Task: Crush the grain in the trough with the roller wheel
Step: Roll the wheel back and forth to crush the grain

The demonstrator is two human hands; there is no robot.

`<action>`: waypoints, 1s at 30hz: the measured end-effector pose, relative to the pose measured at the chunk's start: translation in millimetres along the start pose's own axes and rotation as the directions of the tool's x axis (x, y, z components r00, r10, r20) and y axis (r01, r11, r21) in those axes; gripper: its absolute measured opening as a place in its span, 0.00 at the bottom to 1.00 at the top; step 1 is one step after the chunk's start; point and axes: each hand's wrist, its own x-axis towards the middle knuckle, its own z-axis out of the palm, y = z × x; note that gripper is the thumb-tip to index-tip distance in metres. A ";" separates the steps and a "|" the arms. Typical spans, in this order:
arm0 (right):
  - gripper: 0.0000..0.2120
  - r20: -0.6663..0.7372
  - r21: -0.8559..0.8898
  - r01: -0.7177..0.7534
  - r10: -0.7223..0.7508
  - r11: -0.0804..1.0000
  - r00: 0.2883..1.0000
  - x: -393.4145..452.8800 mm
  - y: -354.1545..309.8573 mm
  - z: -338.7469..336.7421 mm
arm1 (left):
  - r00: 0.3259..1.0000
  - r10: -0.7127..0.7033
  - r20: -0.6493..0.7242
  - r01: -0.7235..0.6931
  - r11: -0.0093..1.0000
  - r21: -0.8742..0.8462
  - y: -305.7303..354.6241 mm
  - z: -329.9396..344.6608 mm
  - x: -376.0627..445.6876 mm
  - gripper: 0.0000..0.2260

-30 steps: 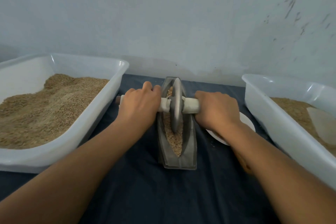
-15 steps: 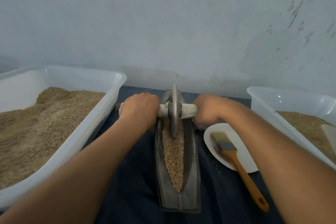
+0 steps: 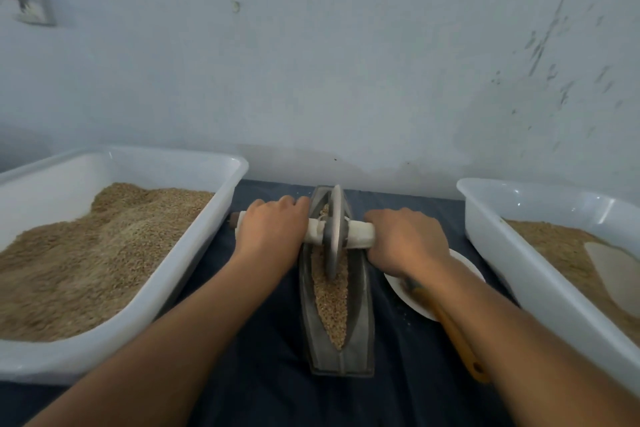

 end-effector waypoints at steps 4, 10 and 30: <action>0.10 -0.152 -0.024 0.021 -0.024 0.999 0.988 -28.0 -5.4 2.9 | 0.999 -0.001 -0.036 0.000 1.000 -0.026 3.8 -7.9 -26.2 0.18; 0.13 -0.269 -0.011 0.059 -0.059 0.998 0.961 -62.7 -13.6 -5.0 | 0.995 -0.002 -0.099 0.000 1.000 -0.017 9.6 -15.2 -61.6 0.27; 0.09 -0.174 -0.106 0.042 -0.060 0.993 0.983 -37.8 -11.2 -8.1 | 0.994 -0.011 -0.111 0.001 0.996 -0.086 -0.2 3.3 -43.3 0.19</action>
